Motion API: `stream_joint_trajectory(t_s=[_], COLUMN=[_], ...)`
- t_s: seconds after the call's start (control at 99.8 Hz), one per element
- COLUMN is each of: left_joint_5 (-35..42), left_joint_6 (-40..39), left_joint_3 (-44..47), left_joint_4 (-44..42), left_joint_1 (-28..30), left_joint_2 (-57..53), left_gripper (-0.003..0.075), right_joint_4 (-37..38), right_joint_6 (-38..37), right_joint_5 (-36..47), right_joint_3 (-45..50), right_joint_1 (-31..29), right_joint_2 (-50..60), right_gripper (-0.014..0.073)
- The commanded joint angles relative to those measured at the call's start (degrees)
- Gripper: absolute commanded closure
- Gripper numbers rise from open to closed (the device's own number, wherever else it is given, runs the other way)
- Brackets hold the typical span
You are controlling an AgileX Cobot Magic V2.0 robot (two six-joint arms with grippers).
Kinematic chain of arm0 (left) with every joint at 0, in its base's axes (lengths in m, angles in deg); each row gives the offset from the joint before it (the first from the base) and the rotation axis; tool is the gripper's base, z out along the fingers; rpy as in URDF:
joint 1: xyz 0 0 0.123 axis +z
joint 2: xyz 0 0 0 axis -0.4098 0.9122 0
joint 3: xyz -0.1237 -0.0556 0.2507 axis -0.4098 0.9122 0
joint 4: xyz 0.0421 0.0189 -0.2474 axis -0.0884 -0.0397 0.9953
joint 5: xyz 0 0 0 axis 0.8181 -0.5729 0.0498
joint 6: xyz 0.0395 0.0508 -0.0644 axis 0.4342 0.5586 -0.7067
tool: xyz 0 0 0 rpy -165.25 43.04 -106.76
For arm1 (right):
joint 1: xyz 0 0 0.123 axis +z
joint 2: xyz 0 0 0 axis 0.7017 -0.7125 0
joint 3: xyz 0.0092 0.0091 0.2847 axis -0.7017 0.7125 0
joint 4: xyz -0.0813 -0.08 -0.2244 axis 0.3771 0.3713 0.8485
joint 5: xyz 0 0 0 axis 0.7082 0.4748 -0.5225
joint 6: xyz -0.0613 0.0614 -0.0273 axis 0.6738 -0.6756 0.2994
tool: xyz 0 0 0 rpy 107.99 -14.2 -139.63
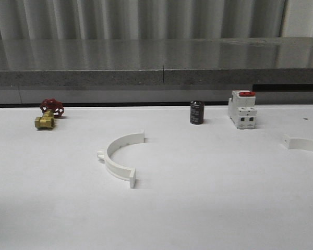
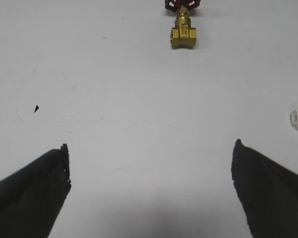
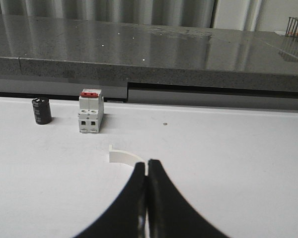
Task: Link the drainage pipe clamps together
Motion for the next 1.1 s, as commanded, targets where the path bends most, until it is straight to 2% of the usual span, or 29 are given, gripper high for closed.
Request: stream_joint_trajectory(t_s=[0.0, 0.18, 0.25, 0.321, 0.411, 0.641, 0.872, 1.002, 1.092], left_joint_5=[4.6, 4.6, 4.5, 4.5, 4.5, 4.5, 4.5, 4.5, 4.5], left_joint_6=[0.1, 0.1, 0.1, 0.1, 0.1, 0.1, 0.1, 0.1, 0.1], left_joint_3=[2.0, 8.3, 10.4, 12.4, 14.5, 15.8, 15.8, 15.8, 15.8], left_joint_4=[0.9, 1.7, 2.2, 2.2, 2.2, 2.2, 2.2, 2.2, 2.2], left_joint_1=[0.3, 0.3, 0.3, 0.3, 0.3, 0.3, 0.3, 0.3, 0.3], left_joint_2=[-6.0, -15.4, -19.0, -22.5, -26.3, -31.1, -31.2, -31.2, -31.2], left_gripper=[0.0092, 0.0098, 0.0131, 0.0196, 0.0328, 0.0736, 0.074, 0.074, 0.074], right_joint_4=[0.2, 0.2, 0.2, 0.2, 0.2, 0.2, -5.0, -4.7, -4.6], right_joint_6=[0.2, 0.2, 0.2, 0.2, 0.2, 0.2, 0.2, 0.2, 0.2], right_joint_5=[5.2, 5.1, 4.9, 4.9, 4.9, 4.9, 4.0, 3.0, -2.0], right_joint_3=[-1.0, -1.0, -1.0, -1.0, -1.0, -1.0, -4.3, -10.0, -15.8], right_joint_1=[0.0, 0.0, 0.0, 0.0, 0.0, 0.0, 0.0, 0.0, 0.0], right_joint_2=[1.2, 1.2, 1.2, 1.2, 1.2, 1.2, -2.8, -11.2, -18.4], right_gripper=[0.0661, 0.0661, 0.0661, 0.0661, 0.0661, 0.0661, 0.0661, 0.0661, 0.0661])
